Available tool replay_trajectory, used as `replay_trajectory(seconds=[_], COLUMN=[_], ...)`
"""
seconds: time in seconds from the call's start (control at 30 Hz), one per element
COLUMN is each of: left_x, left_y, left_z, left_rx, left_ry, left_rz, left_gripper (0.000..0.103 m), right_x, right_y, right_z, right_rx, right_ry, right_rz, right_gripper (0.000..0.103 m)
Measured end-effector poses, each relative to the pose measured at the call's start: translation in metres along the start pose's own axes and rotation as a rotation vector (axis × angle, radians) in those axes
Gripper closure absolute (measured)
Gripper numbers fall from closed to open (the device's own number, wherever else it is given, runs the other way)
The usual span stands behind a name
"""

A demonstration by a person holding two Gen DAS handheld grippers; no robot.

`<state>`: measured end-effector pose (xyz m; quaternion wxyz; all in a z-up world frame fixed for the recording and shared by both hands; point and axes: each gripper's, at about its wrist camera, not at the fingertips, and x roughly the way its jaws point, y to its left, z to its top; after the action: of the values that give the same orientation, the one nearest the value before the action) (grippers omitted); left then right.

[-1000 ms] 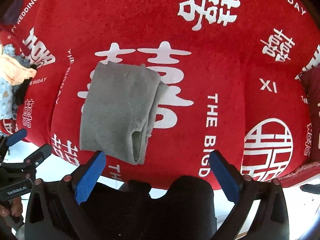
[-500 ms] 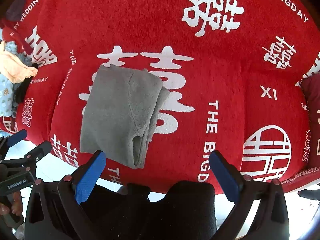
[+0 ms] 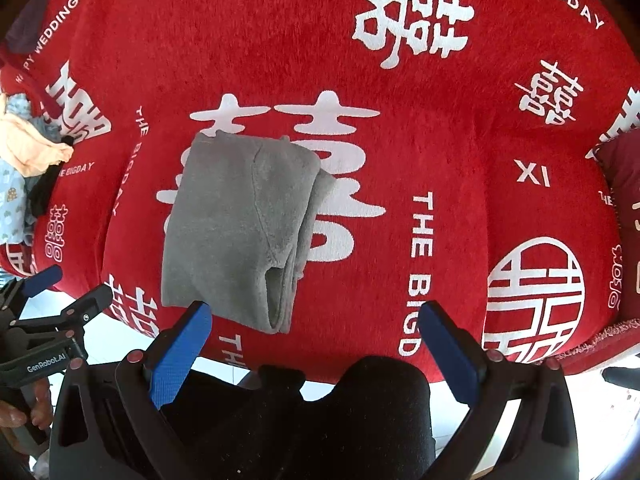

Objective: Fold small clothes

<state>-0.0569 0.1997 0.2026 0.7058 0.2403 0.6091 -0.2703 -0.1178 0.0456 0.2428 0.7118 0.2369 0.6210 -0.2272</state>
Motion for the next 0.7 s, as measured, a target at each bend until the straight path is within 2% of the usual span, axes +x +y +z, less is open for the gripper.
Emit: replay_trajectory(seconds=[0.33,0.7], left_x=[0.004,0.008], left_y=[0.008,0.011], left_z=[0.0,0.006], left_rx=[0.021,0.076], left_ry=[0.008,-0.013], left_rz=[-0.01,0.033], left_gripper=[0.002,0.002], right_x=[0.004,0.013], right_y=[0.007,0.02], right_z=[-0.002,-0.005], right_rx=[0.027,0.068], right_ry=[0.006,0.011], right_rz=[0.003,0.0], right_gripper=[0.0,0.0])
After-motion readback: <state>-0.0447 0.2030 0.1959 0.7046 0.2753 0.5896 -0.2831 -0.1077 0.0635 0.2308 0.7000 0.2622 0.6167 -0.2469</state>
